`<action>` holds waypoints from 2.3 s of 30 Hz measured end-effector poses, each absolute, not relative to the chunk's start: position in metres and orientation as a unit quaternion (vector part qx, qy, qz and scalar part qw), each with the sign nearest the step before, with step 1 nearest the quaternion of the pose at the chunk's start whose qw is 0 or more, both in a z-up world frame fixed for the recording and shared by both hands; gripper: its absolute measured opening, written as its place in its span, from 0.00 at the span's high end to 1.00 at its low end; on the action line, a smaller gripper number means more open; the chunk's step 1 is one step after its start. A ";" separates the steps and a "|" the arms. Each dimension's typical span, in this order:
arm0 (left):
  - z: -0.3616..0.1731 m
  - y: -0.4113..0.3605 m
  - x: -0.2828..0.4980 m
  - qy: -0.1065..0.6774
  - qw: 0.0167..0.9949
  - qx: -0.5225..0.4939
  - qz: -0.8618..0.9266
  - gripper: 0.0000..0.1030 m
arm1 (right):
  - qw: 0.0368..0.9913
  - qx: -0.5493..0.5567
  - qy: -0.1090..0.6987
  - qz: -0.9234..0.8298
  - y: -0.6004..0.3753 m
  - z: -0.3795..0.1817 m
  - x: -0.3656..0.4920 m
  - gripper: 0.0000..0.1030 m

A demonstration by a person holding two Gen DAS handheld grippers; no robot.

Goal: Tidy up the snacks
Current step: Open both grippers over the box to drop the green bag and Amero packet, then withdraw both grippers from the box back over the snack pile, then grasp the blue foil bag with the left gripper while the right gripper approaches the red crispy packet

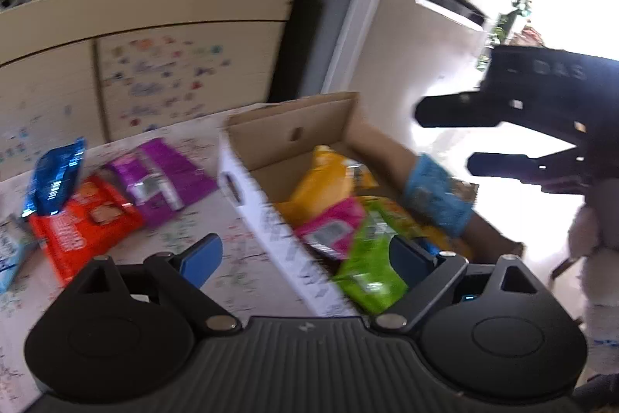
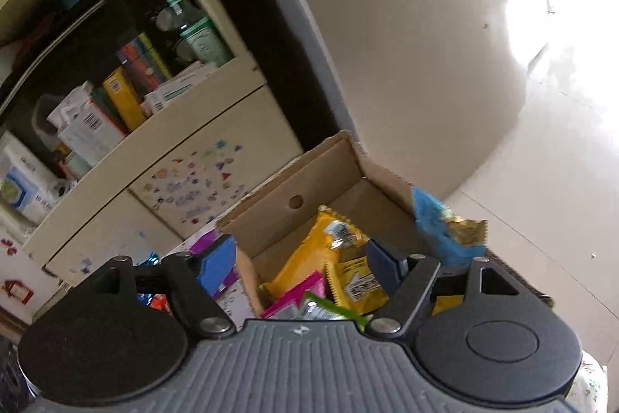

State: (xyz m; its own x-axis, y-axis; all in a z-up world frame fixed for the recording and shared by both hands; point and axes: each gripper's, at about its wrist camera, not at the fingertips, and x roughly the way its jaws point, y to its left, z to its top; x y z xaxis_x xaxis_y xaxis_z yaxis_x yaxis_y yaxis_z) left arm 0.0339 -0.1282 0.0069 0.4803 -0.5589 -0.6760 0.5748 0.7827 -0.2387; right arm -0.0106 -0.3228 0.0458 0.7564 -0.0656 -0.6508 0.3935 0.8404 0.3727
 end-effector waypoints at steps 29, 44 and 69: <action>-0.024 -0.008 0.158 0.387 0.910 -0.029 -0.149 0.10 | 0.887 0.215 0.408 -0.025 -0.234 0.012 0.034 0.17; -0.065 -0.011 0.221 0.404 0.899 -0.009 -0.166 0.10 | 0.871 0.198 0.450 -0.003 -0.205 -0.011 0.053 0.17; -0.079 -0.018 0.162 0.429 0.871 0.079 -0.228 0.48 | 0.838 0.254 0.482 -0.020 -0.207 -0.040 0.064 0.17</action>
